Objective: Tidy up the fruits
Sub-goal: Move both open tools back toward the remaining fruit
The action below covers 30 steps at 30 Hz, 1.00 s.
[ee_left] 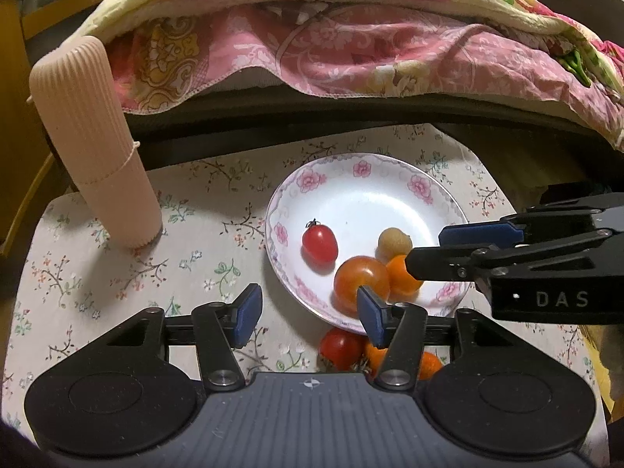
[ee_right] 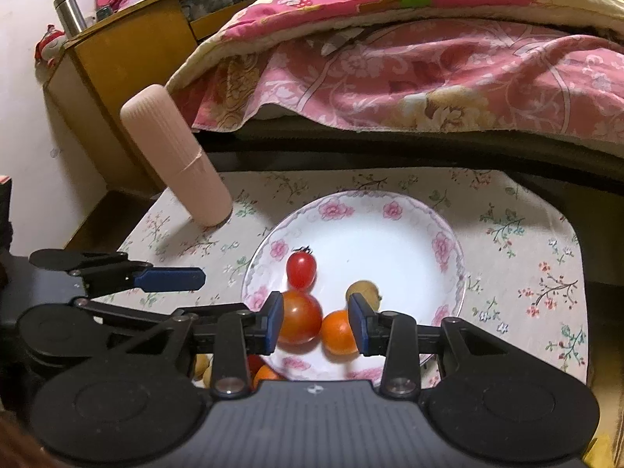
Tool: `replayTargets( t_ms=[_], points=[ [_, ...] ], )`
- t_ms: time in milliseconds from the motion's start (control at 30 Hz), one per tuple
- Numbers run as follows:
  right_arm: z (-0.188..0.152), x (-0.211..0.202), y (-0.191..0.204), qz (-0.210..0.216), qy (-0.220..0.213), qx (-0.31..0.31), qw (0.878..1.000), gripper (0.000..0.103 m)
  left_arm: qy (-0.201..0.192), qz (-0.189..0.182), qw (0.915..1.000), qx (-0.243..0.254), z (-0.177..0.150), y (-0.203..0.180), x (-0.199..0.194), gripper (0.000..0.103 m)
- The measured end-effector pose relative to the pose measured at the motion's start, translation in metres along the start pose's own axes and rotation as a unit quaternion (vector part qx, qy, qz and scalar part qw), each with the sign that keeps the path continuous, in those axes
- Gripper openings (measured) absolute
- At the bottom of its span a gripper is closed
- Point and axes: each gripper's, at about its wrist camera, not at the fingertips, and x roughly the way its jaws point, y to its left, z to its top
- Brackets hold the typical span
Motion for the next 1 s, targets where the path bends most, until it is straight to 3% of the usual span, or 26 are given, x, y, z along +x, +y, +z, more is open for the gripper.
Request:
replayTargets(
  t_ms=[333,1000],
  points=[
    [-0.014,-0.011,0.011,0.021,0.008,-0.014,1.0,0.038,0.009,-0.005,0.9997,0.023,-0.014,-0.001,-0.007,0.065],
    [-0.051,-0.001,0.016,0.046,0.083,-0.062,0.994,0.038,0.059,-0.019,0.9943,0.088,-0.053,-0.002,-0.002,0.065]
  ],
)
